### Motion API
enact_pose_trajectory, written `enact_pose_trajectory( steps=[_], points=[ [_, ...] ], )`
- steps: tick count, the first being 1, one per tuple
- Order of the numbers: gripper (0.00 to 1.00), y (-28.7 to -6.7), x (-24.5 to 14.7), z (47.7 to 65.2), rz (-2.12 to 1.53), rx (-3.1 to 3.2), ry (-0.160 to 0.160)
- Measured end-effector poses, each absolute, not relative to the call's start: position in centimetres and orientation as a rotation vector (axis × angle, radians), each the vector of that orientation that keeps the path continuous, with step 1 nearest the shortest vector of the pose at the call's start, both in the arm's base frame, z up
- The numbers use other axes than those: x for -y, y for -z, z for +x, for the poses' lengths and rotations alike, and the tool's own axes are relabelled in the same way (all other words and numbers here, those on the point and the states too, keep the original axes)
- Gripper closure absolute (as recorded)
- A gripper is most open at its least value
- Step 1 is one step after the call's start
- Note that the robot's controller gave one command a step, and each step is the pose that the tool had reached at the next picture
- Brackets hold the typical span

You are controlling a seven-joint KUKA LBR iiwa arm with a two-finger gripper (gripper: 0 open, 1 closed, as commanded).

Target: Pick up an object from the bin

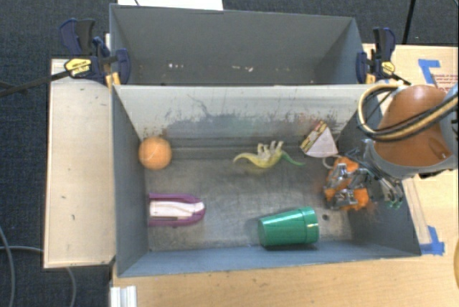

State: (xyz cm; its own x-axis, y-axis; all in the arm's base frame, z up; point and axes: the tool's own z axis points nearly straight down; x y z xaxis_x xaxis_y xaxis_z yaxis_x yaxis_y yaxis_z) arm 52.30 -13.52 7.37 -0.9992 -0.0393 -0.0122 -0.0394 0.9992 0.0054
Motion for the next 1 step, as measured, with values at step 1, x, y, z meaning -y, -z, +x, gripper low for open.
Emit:
enact_pose_trajectory(
  steps=[1],
  points=[
    [1.00, -7.27, 13.39, 54.26, -0.045, -3.147, -0.012]
  ],
)
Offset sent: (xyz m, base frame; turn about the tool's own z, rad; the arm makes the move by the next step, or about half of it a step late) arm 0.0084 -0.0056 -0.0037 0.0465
